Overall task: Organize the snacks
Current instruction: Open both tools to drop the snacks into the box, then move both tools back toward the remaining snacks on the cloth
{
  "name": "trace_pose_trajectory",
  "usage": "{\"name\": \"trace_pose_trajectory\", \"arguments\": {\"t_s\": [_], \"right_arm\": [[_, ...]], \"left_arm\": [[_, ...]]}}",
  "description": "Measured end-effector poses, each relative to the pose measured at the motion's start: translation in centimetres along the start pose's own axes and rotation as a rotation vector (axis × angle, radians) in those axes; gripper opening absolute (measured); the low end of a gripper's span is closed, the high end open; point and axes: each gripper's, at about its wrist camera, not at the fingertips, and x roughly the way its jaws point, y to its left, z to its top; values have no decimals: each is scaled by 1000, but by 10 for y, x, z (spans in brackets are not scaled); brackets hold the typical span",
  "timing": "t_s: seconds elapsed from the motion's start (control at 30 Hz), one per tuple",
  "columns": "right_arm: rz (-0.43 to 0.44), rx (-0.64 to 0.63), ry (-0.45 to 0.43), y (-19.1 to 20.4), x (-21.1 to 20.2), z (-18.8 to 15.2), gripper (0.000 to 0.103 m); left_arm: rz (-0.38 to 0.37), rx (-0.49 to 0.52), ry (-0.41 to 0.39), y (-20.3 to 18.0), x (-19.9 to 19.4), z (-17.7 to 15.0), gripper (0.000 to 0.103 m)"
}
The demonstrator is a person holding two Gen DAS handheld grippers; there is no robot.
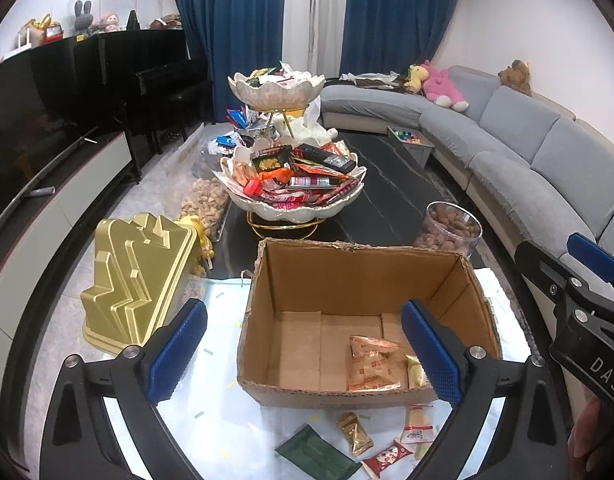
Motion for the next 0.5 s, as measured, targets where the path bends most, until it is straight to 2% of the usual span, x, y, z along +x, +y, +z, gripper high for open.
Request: {"name": "trace_pose_trajectory", "arguments": {"t_s": [0.5], "right_arm": [[6, -4, -9, -9, -38, -17, 81]], "left_arm": [[-5, -11, -12, -11, -40, -17, 99]]}}
